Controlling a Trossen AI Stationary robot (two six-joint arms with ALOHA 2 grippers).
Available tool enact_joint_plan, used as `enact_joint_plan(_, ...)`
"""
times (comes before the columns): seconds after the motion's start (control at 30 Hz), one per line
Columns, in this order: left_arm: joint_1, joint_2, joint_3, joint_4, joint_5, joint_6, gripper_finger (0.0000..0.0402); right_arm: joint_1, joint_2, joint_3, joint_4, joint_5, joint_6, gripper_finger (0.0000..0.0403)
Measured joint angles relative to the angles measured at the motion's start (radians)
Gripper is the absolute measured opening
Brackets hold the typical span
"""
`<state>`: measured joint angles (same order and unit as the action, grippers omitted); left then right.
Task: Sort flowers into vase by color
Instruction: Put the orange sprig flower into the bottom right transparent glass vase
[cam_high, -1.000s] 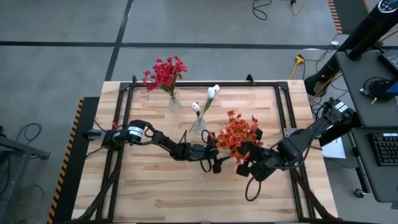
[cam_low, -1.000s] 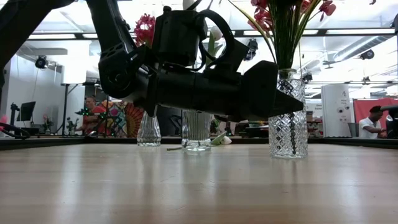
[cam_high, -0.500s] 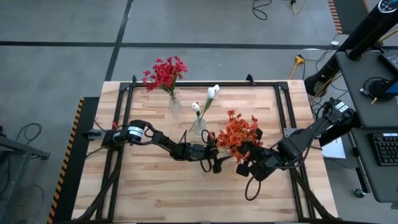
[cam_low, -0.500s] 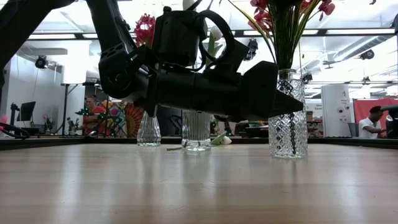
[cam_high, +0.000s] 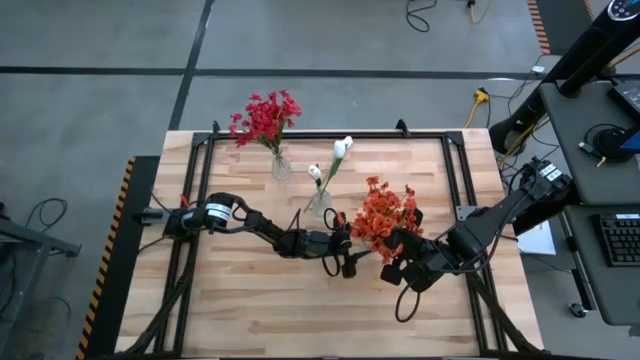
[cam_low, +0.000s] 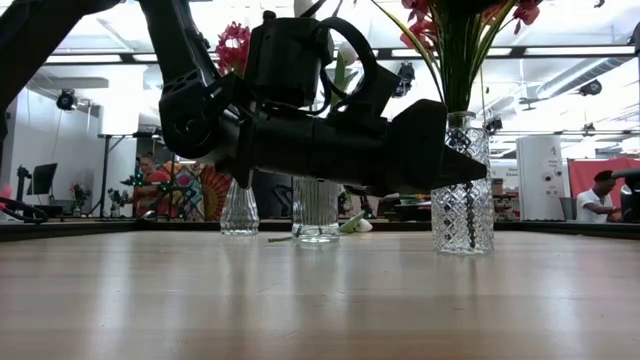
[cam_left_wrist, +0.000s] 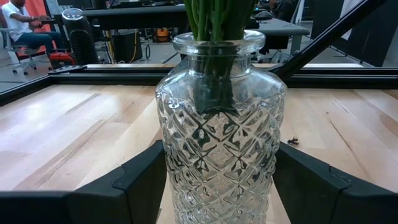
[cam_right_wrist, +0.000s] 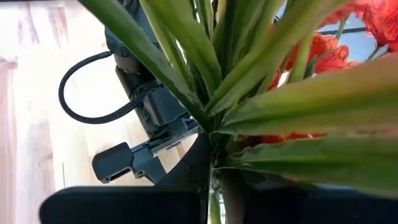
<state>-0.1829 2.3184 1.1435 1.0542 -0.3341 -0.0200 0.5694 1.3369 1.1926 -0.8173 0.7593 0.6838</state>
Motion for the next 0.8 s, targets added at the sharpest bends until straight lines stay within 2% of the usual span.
enact_joint_plan(0.8,0.000,0.000,0.000,0.000,0.000,0.000,0.0246,0.000,0.001,-0.036,0.026,-0.026,0.014,0.0013)
